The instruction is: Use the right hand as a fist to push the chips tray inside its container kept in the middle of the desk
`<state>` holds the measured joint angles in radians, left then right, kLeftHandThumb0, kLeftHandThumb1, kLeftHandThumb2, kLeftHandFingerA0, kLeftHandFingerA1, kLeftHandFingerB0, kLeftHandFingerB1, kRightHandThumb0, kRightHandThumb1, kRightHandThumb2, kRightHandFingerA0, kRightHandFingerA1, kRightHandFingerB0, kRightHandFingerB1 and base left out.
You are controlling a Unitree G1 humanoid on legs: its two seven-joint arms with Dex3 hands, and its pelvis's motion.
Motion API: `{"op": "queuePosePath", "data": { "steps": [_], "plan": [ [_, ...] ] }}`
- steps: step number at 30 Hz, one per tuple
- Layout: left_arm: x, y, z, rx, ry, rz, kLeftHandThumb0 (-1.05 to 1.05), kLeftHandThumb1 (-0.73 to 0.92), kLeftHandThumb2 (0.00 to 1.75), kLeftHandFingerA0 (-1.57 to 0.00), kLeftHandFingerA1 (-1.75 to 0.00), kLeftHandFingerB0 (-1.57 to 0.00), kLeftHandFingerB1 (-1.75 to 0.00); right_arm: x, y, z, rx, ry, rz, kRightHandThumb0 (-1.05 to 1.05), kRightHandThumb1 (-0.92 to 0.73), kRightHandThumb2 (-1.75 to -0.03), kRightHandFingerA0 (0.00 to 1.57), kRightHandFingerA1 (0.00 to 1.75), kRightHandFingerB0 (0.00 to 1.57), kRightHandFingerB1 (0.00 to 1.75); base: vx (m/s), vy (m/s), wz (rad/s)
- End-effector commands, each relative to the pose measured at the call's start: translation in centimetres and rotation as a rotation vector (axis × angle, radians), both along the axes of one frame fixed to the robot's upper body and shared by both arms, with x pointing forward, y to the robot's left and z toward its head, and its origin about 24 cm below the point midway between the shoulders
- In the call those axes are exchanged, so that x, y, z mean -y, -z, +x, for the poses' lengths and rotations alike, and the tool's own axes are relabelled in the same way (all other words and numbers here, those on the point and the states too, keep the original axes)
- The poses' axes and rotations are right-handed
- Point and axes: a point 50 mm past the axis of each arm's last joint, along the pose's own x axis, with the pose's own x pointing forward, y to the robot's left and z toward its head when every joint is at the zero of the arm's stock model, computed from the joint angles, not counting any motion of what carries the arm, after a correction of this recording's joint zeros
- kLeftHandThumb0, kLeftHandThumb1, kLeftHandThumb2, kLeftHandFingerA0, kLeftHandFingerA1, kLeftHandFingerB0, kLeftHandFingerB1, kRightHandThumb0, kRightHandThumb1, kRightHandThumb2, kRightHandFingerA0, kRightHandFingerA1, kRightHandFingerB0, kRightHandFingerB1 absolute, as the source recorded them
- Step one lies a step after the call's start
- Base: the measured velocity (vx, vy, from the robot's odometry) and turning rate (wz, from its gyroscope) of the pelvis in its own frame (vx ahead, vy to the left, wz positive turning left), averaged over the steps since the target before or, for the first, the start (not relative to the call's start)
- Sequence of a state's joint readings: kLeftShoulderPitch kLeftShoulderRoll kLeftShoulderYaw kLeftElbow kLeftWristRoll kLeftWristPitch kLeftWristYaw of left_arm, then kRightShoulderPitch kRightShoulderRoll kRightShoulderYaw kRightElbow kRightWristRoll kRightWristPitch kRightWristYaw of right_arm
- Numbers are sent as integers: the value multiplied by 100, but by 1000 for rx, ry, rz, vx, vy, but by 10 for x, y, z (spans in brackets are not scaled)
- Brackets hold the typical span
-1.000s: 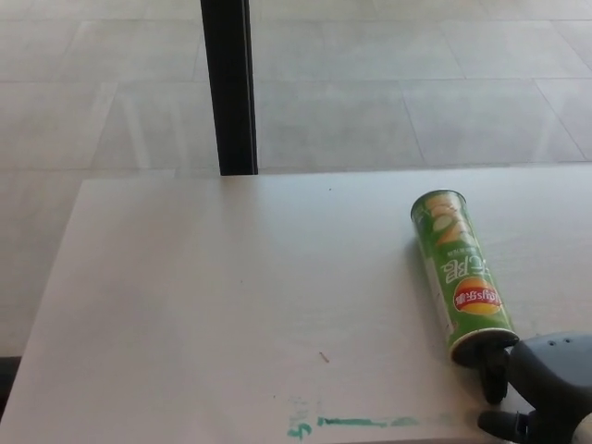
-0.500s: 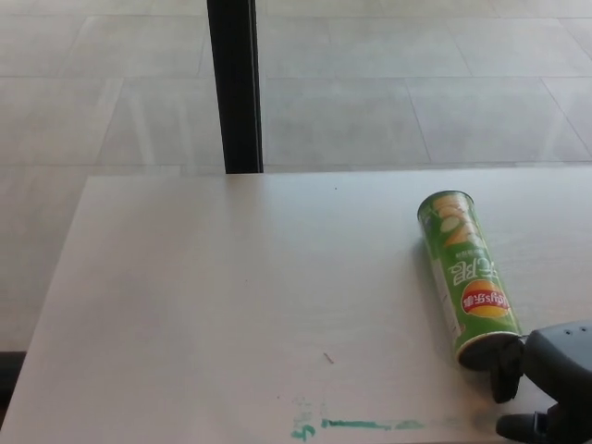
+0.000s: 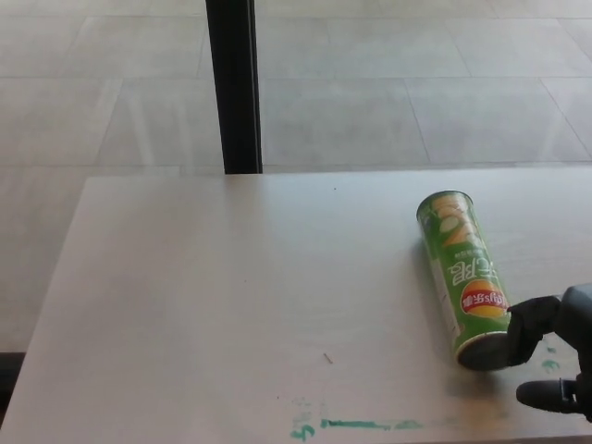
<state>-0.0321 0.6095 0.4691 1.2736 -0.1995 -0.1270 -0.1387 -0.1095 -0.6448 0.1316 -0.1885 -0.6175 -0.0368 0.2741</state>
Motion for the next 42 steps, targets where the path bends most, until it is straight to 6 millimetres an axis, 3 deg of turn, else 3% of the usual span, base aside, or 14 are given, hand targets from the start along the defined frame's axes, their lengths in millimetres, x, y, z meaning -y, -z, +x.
{"op": "queuePosePath", "data": {
  "steps": [1, 5, 10, 13, 18, 19, 22, 29, 30, 31, 37, 38, 41, 42],
  "plan": [
    [-3, -2, -6, -20, -7, 23, -72, 92, 68, -57, -71, -43, -48, 19, -78, -18, -168, -157, 257, -96, -71, -62, 115, 98, 67, 87, 0, 0, 0],
    [-3, -1, -7, -40, 5, 37, -73, 92, 69, -57, -65, -43, -48, 49, -90, -17, -1, -48, 377, -89, -74, -63, 105, 106, 62, 86, 0, 0, 0],
    [-3, -1, -7, -16, -15, 21, -75, 91, 67, -57, -70, -44, -49, 105, -78, -22, 211, 304, 565, -77, -74, -63, 78, 113, 49, 73, 0, 0, 0],
    [-2, 1, -10, -30, -18, 28, -74, 92, 67, -60, -72, -47, -50, 145, -55, -34, 324, 523, 650, -69, -77, -63, 67, 110, 44, 72, 0, 0, 0],
    [-2, 2, -10, 7, -51, -10, -72, 92, 68, -58, -75, -50, -53, 172, -33, -46, 415, 688, 676, -70, -79, -65, 60, 121, 39, 71, 0, 0, 0],
    [-1, 2, -11, 0, -39, -7, -71, 92, 69, -54, -72, -45, -51, 183, -20, -53, 446, 790, 659, -65, -85, -65, 44, 105, 29, 60, 0, 0, 0],
    [0, 5, -14, 26, -64, -38, -71, 92, 67, -53, -76, -45, -51, 210, 11, -78, 540, 1020, 662, -58, -85, -65, 41, 105, 28, 54, 0, 0, 0],
    [0, 5, -15, -2, -49, -14, -72, 92, 67, -58, -78, -51, -55, 231, 41, -98, 616, 1238, 677, -50, -86, -65, 36, 109, 26, 54, 0, 0, 0],
    [0, 5, -16, 1, -54, -17, -78, 73, 90, -59, -78, -48, -59, 237, 51, -106, 600, 1303, 698, -49, -86, -65, 36, 106, 25, 51, 0, 0, 0],
    [0, 5, -16, 11, -62, -27, -73, 91, 66, -56, -82, -51, -56, 241, 57, -110, 593, 1343, 708, -49, -85, -65, 38, 104, 25, 50, 0, 0, 0],
    [0, 4, -14, -3, -50, 0, -73, 91, 67, -62, -77, -55, -53, 245, 89, -137, 556, 1505, 776, -53, -88, -66, 36, 107, 24, 49, 0, 0, 0],
    [0, 4, -14, -2, -51, -3, -73, 91, 67, -62, -77, -53, -53, 245, 93, -139, 571, 1522, 811, -51, -88, -65, 37, 118, 27, 50, 0, 0, 0],
    [-1, 5, -16, 3, -89, -24, -73, 90, 66, -60, -73, -50, -51, 244, 108, -147, 565, 1582, 932, -50, -88, -66, 36, 106, 29, 52, 0, 0, 0],
    [-1, 5, -16, 1, -90, -18, -72, 91, 66, -61, -72, -48, -50, 242, 113, -148, 594, 1605, 1012, -52, -81, -65, 40, 122, 32, 52, 0, 0, 0]
  ]
}}
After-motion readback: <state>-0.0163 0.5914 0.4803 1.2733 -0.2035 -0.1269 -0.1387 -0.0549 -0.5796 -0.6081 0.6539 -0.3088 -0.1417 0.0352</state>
